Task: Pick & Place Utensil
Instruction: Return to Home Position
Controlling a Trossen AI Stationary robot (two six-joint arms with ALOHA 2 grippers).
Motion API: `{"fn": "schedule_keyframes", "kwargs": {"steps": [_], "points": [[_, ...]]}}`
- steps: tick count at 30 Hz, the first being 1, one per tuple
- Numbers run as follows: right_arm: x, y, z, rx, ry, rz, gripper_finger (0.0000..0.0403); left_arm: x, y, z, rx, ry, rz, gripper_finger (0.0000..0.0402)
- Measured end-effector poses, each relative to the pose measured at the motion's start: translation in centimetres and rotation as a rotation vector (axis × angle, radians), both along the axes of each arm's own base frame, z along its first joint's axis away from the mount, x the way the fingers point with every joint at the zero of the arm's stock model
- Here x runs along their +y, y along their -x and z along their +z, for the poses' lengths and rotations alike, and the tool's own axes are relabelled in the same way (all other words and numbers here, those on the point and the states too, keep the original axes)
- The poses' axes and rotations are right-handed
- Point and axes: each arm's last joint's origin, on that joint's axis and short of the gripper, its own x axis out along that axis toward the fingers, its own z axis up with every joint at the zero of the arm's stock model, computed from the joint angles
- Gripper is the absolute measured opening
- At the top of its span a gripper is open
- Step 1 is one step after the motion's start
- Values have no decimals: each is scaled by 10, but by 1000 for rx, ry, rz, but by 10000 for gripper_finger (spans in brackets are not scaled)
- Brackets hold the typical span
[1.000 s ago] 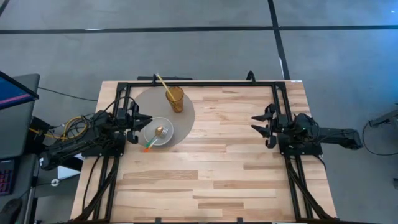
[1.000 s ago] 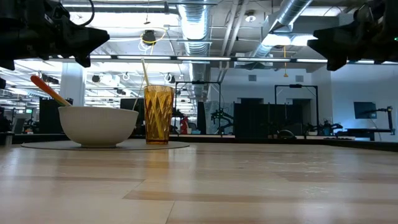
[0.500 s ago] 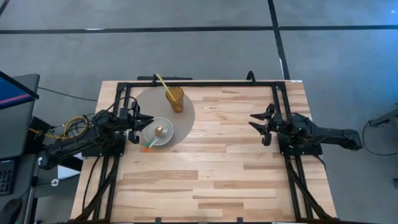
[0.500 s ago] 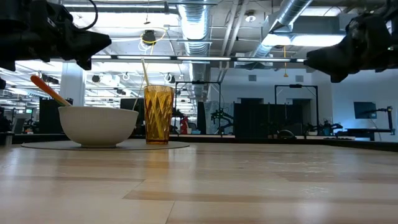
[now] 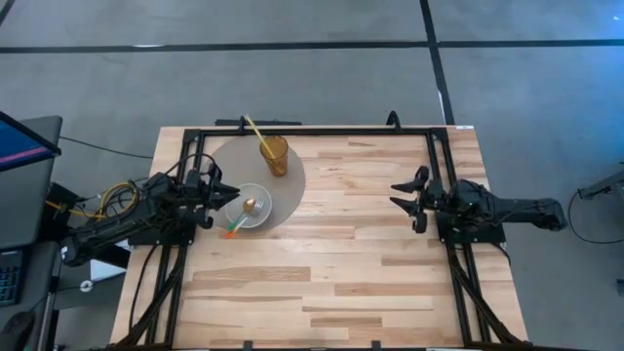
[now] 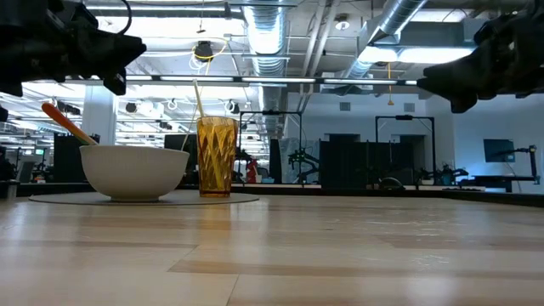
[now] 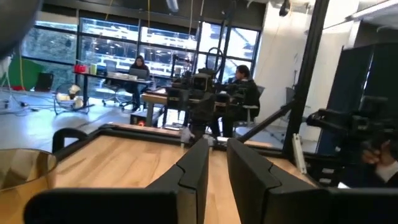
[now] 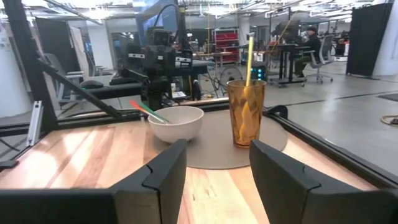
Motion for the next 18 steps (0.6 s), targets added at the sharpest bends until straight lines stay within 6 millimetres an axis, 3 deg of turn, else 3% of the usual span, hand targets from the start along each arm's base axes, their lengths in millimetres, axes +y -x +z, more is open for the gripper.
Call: {"fn": "schedule_keyframes", "kwargs": {"steps": [5, 11, 18], "points": [[1, 0, 0, 0, 0, 14, 171, -2, 0, 1, -16, 23, -1, 61], [2, 0, 0, -1, 0, 18, 169, -5, -2, 1, -22, 24, 125, 61], [2, 0, 0, -2, -4, 18, 171, -12, -6, -11, 93, 50, 235, 61]]}}
